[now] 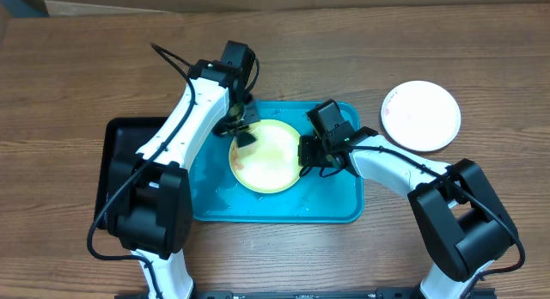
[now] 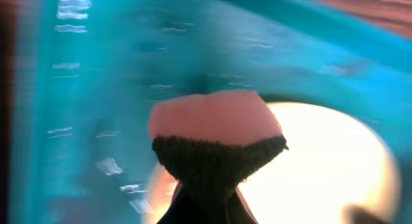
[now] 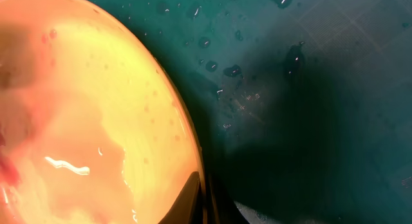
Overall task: Clean dirty plates on tray and stack at the side
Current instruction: 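Scrub the yellow plate with the sponge in the left gripper, then lift the yellow plate with the right gripper and retract the left arm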
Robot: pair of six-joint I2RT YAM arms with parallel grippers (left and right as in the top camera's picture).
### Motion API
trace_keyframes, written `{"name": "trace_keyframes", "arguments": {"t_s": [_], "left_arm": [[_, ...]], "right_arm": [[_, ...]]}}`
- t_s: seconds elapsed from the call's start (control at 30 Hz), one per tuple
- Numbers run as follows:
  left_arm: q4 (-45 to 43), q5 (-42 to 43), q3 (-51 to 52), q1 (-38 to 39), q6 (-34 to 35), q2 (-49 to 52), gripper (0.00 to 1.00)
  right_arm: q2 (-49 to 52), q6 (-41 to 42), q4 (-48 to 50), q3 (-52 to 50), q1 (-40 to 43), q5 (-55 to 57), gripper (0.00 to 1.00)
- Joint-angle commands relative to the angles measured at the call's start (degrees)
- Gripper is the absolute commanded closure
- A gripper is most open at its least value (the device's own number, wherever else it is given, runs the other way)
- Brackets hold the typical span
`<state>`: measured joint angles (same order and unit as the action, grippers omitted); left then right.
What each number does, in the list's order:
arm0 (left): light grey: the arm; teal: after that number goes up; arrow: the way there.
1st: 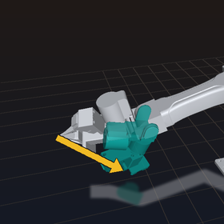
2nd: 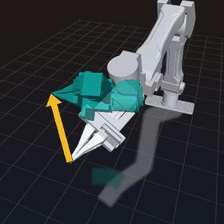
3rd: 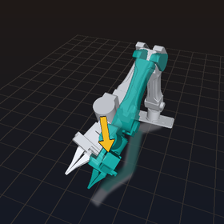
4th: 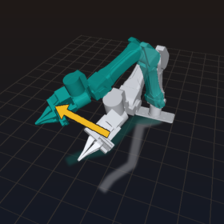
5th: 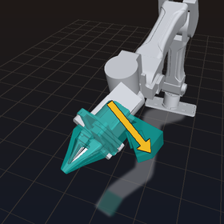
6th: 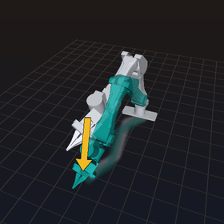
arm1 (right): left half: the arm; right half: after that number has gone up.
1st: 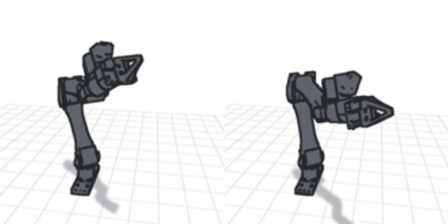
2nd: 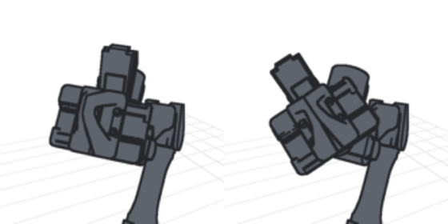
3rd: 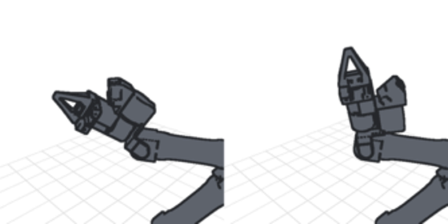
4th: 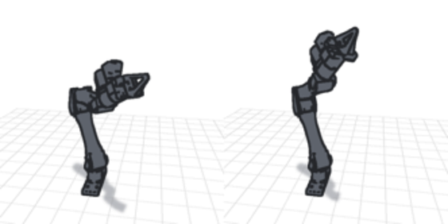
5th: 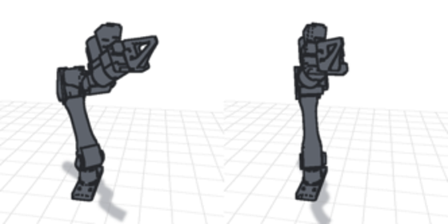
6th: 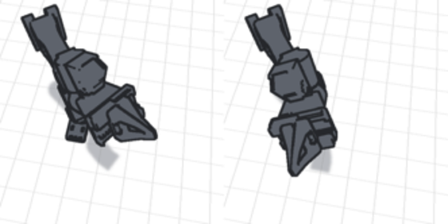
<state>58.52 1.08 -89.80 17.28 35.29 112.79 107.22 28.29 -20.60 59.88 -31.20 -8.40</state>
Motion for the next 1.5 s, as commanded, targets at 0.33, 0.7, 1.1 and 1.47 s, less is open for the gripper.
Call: {"name": "trace_keyframes", "arguments": {"t_s": [0.33, 0.7, 1.1, 1.47], "left_arm": [[-12.8, 8.2, 12.0, 5.4, -2.2, 1.9, 0.96], [-2.3, -17.6, 11.5, 3.1, -2.1, 1.8, 0.96], [23.4, -30.1, -9.3, -0.6, 1.3, 1.8, 0.96], [35.9, -34.4, -13.0, -16.5, 17.5, -3.0, 0.96]], "right_arm": [[0.3, 0.0, -1.0, -0.6, 0.4, 3.2, 0.96], [0.3, 0.0, -1.4, -0.6, 0.4, 3.3, 0.96], [0.3, 0.0, -2.1, -0.6, 0.4, 3.2, 0.96], [-4.7, -11.5, -6.4, 6.0, -0.5, -3.0, 0.96]]}}
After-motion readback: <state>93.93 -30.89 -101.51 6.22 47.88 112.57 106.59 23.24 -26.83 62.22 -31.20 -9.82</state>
